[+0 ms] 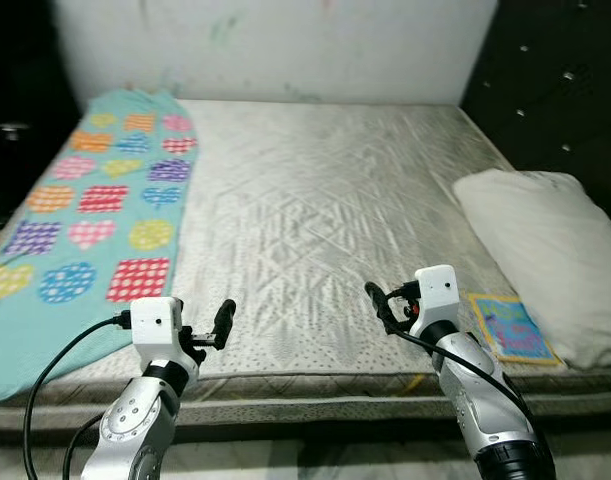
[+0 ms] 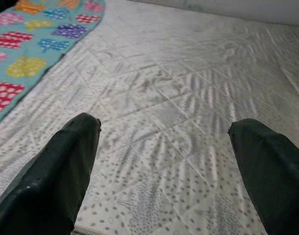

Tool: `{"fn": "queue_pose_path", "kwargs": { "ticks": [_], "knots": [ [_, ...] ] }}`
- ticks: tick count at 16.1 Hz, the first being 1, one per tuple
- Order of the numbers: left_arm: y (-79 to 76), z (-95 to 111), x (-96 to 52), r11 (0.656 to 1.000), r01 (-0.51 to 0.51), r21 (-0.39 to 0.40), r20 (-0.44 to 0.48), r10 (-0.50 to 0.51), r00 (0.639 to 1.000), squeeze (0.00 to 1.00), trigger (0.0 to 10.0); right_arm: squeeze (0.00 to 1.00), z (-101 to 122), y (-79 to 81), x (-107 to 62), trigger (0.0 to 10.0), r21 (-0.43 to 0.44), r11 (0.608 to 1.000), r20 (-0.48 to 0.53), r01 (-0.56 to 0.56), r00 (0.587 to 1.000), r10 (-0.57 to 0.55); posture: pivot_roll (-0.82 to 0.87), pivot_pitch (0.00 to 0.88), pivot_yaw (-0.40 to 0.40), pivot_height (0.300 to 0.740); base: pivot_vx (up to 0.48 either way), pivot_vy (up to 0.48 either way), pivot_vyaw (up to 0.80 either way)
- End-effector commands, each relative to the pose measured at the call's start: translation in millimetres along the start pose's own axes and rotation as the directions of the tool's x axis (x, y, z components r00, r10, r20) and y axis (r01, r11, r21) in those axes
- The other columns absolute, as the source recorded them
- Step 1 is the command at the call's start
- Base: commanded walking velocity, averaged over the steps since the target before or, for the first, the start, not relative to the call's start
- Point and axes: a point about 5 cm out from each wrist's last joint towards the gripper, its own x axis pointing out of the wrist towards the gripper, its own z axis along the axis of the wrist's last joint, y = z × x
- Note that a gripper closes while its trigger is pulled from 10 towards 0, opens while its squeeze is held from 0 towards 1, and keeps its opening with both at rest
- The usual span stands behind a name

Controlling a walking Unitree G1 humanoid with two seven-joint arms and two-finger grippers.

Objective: Clean up the room

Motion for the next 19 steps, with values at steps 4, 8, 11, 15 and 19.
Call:
{"fn": "queue_pose_path", "kwargs": {
  "ticks": [4, 8, 11, 15, 19],
  "knots": [
    [0.4, -0.6, 2.5, 1.0, 0.011, 0.008, -0.005, -0.011, 1.0, 0.0, 10.0, 0.0, 3.7, -2.7, 2.5, 10.0, 0.007, 1.0, 0.016, 0.016, 1.0, -0.016, -0.04, 0.0, -0.034, 0.74, 0.146, 0.0, 0.0],
    [0.3, -0.4, 3.4, 1.0, 0.012, 0.01, -0.003, -0.012, 1.0, 0.0, 10.0, 0.0, 3.9, -2.9, 3.0, 10.0, 0.007, 1.0, 0.017, 0.018, 1.0, -0.018, -0.04, 0.0, -0.035, 0.74, 0.255, 0.0, 0.0],
    [0.4, -0.4, 3.6, 1.0, 0.014, 0.012, -0.003, -0.014, 1.0, 0.0, 10.0, 0.0, 4.1, -2.7, 3.3, 10.0, 0.007, 1.0, 0.019, 0.017, 1.0, -0.018, -0.04, 0.0, -0.035, 0.74, 0.261, 0.0, 0.0],
    [0.8, -0.3, 3.8, 1.0, 0.014, 0.014, -0.003, -0.014, 1.0, 0.0, 10.0, 0.0, 4.2, -2.5, 3.7, 10.0, 0.01, 1.0, 0.02, 0.018, 1.0, -0.019, -0.04, 0.0, -0.033, 0.74, 0.26, 0.0, 0.0],
    [1.0, -0.6, 4.1, 1.0, 0.014, 0.021, -0.008, -0.013, 1.0, 0.0, 10.0, 0.0, 4.0, -2.5, 3.7, 10.0, 0.015, 1.0, 0.021, 0.021, 1.0, -0.022, -0.04, 0.0, -0.031, 0.74, 0.06, 0.0, 0.0]
  ]
}}
